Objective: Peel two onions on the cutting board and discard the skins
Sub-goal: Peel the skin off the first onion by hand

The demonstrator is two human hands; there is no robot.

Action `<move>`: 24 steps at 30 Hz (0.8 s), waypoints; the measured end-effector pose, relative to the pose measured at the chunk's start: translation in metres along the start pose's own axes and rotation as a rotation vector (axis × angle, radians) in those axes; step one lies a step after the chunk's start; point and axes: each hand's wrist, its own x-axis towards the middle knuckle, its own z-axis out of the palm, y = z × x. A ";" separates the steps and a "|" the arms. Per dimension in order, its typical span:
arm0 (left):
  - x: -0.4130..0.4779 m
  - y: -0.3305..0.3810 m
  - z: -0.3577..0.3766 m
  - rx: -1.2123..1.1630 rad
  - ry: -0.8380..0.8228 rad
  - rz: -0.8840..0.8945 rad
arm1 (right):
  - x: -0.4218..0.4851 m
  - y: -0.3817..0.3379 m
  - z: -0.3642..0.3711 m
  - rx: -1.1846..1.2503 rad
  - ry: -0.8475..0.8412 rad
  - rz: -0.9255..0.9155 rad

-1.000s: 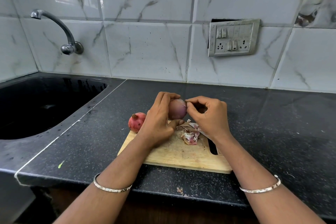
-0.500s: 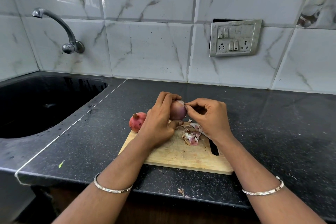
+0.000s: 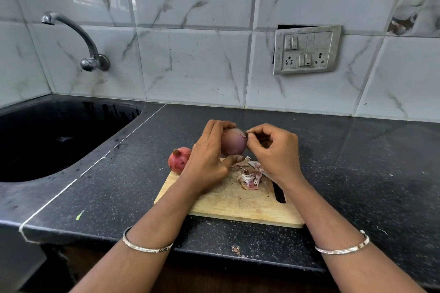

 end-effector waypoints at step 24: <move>-0.001 -0.004 -0.004 0.094 -0.041 0.071 | 0.000 0.000 0.000 -0.056 -0.035 -0.147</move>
